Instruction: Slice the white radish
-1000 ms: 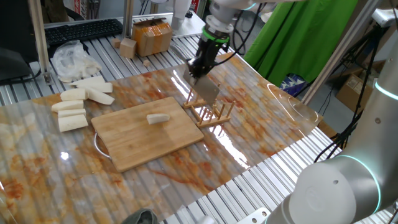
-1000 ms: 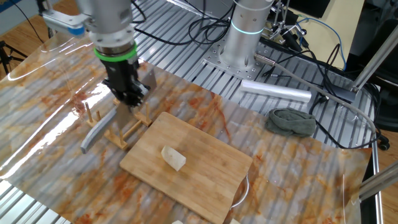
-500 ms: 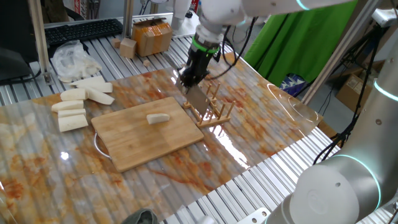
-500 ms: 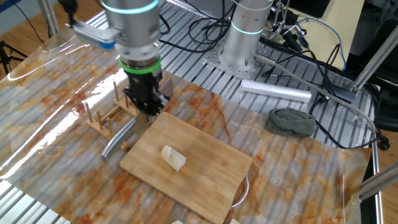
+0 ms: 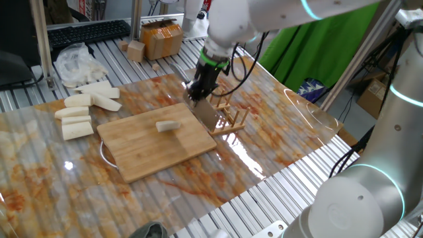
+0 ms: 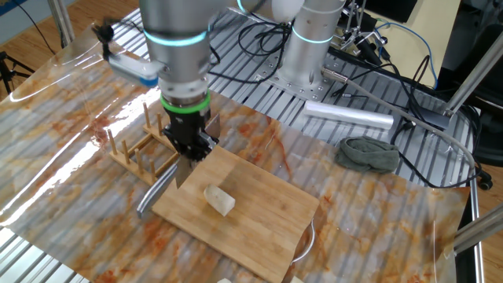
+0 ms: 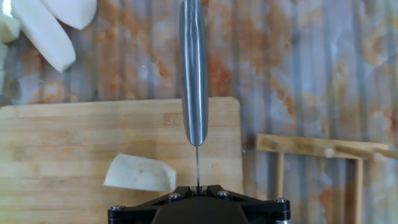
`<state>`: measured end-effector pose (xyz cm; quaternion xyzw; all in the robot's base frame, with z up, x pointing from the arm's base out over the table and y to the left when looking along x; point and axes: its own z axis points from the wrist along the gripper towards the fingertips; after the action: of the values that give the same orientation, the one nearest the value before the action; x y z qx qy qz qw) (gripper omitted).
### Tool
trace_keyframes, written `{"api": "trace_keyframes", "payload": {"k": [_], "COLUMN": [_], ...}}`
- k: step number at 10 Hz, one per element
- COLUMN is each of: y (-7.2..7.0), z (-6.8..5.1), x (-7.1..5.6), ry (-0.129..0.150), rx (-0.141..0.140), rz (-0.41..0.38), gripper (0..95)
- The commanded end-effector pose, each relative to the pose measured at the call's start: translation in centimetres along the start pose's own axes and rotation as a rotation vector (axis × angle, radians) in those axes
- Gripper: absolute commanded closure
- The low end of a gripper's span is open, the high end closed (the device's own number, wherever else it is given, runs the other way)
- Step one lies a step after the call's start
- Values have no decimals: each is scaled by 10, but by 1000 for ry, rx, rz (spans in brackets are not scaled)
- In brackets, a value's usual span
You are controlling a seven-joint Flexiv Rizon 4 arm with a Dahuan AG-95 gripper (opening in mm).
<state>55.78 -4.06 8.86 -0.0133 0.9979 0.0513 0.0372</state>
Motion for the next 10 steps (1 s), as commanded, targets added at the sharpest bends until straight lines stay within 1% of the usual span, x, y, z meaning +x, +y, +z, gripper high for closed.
{"api": "trace_keyframes", "payload": {"k": [1, 2, 4, 6, 10], "y": [0, -1, -2, -3, -6], "z": [8, 12, 21, 33, 50], "x": [1, 1, 2, 5, 9], "ry": [-16, -23, -27, -34, -43], "rx": [30, 39, 39, 38, 37], "rz": [-13, -20, -25, -29, -30], "gripper": [950, 950, 950, 950, 950]}}
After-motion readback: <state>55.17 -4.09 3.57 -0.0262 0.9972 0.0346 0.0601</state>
